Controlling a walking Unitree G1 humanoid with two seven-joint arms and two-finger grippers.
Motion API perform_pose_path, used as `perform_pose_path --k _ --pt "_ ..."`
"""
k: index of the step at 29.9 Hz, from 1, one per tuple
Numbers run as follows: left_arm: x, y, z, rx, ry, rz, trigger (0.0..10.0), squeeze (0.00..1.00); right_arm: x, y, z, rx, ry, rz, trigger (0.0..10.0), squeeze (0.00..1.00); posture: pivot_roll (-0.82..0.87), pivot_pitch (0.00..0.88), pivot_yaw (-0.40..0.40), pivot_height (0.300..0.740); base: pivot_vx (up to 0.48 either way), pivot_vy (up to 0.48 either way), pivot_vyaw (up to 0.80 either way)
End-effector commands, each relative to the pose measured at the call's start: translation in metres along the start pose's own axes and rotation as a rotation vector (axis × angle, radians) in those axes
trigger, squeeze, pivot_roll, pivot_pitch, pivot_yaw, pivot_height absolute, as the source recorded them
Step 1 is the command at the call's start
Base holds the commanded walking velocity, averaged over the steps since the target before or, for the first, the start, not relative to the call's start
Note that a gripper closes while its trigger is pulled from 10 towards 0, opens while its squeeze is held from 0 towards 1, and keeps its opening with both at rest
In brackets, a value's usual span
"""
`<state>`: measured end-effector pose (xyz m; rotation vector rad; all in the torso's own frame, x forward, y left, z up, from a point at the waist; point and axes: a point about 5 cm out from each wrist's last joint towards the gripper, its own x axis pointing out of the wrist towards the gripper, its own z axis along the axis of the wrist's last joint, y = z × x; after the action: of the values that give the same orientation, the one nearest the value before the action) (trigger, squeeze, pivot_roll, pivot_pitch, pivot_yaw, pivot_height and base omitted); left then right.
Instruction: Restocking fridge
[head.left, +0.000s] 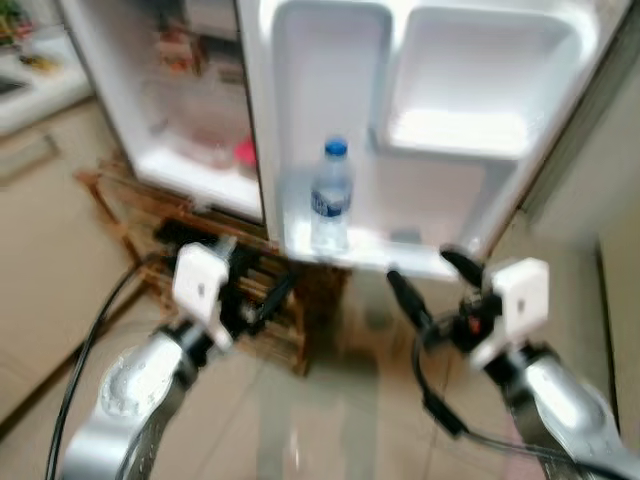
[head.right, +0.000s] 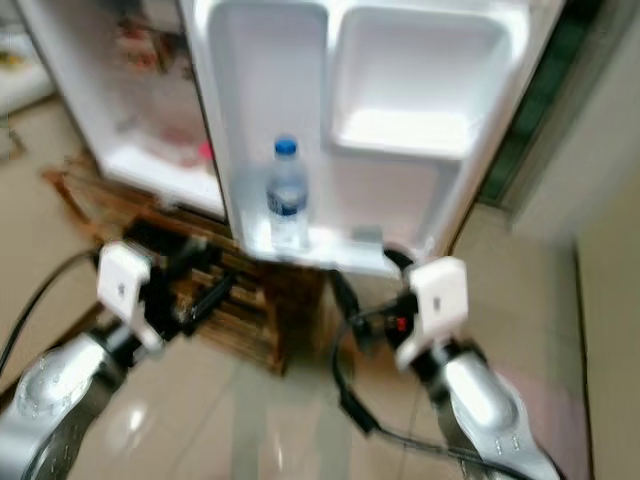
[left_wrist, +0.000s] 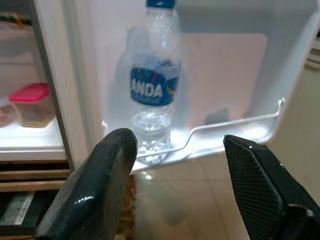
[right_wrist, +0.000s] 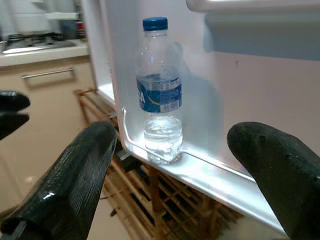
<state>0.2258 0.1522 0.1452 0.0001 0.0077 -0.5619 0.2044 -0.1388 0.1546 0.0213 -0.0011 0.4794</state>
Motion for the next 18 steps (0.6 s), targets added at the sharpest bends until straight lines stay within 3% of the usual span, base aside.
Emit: perform_pose_path --k 1,18 --pt "0.0033 -0.0052 0.0048 0.006 -0.010 -0.011 10.0 0.00 -0.0018 -0.0036 -0.0008 -0.012 0.004 -0.026 10.0 0.00 0.08 0.000 0.036 0.740 0.000 -0.480 0.80" --pt "0.0019 -0.0075 0.0058 0.003 -0.002 -0.003 10.0 0.00 -0.0024 -0.0051 -0.0032 -0.017 0.006 -0.026 10.0 0.00 0.08 0.000 0.036 0.740 0.000 -0.480 0.80"
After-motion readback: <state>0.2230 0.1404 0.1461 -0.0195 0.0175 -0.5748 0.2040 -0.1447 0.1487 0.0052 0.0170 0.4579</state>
